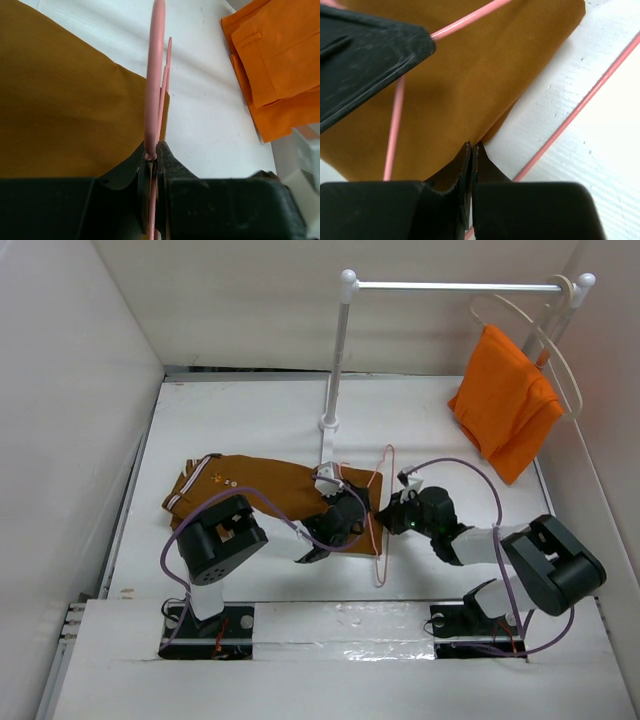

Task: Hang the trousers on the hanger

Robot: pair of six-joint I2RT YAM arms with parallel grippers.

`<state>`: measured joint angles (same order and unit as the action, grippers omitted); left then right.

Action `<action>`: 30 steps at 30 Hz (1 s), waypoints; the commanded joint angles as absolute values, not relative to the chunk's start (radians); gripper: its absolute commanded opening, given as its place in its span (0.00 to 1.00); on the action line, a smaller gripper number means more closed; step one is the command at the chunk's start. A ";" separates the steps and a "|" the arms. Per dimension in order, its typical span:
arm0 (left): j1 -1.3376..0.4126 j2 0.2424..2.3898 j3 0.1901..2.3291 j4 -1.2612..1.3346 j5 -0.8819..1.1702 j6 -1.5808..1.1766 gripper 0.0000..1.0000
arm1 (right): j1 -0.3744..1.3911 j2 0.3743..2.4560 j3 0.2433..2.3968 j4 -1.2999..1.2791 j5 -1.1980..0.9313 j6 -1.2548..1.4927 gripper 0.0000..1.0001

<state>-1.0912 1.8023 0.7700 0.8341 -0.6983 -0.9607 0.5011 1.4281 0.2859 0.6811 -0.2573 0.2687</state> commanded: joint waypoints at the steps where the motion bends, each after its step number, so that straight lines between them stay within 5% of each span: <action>1: -1.071 1.790 0.747 0.847 -0.687 -0.914 0.00 | 0.473 1.317 0.252 0.746 -0.259 0.275 0.00; 16: -1.014 1.652 0.637 0.784 -0.704 -0.718 0.00 | 0.160 0.625 0.262 0.054 -0.103 0.155 0.00; 30: -1.014 1.582 0.585 0.689 -0.735 -0.643 0.00 | -0.002 0.742 0.276 0.146 -0.209 0.133 0.00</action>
<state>-1.0199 1.6051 0.6083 0.7841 -0.6941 -0.7120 0.0139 0.7444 0.2295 0.0467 -0.2214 0.1497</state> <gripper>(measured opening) 0.043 0.022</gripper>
